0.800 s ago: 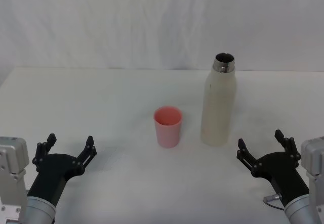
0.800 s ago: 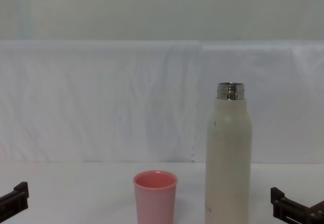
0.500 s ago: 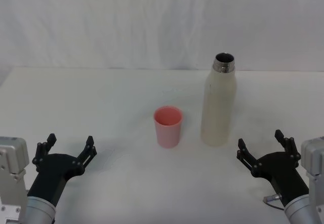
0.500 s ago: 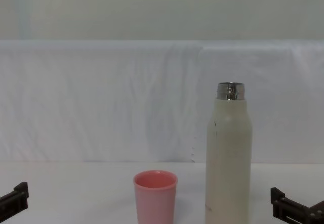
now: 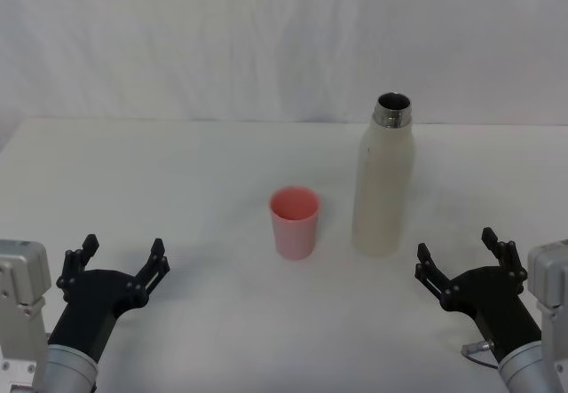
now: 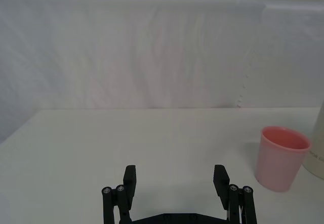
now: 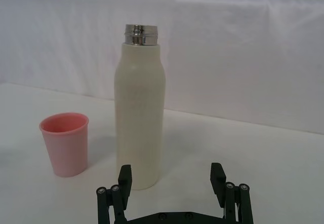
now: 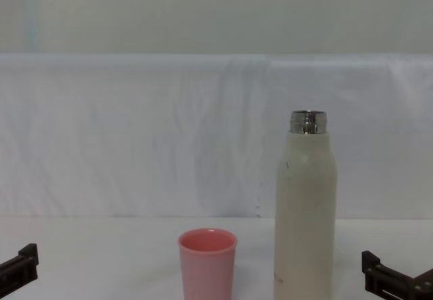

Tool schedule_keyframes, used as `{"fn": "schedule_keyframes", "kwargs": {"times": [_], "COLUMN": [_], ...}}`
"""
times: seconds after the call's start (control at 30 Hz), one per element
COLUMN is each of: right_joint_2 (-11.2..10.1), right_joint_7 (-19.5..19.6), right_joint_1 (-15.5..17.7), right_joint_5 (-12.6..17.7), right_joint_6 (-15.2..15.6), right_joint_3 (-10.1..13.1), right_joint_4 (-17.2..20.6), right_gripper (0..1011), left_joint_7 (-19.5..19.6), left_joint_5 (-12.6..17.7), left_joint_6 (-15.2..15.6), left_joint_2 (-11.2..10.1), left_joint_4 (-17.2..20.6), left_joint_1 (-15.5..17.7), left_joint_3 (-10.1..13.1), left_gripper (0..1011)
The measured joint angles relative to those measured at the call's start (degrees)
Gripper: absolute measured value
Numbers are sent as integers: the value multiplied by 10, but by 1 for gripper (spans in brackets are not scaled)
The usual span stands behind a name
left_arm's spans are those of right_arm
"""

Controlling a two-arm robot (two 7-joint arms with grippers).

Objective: Grasp the thermos with one hand and pour water into the cup lid.

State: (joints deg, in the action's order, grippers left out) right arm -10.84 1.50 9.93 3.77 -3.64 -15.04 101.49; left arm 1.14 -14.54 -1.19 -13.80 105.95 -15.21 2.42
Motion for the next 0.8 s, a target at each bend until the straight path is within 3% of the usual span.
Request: {"fn": "schedule_keyframes", "kwargs": {"times": [0.8], "right_joint_2": [0], "right_joint_7": [0], "right_joint_1": [0], "right_joint_5": [0], "right_joint_6": [0], "right_joint_3": [0], "right_joint_4": [0], "right_gripper": [1001], "left_joint_7": [0], "left_joint_5": [0], "left_joint_6": [0], "left_joint_2": [0], "left_joint_4": [0], "left_joint_1": [0], "left_joint_3": [0], "left_gripper": [1001]}}
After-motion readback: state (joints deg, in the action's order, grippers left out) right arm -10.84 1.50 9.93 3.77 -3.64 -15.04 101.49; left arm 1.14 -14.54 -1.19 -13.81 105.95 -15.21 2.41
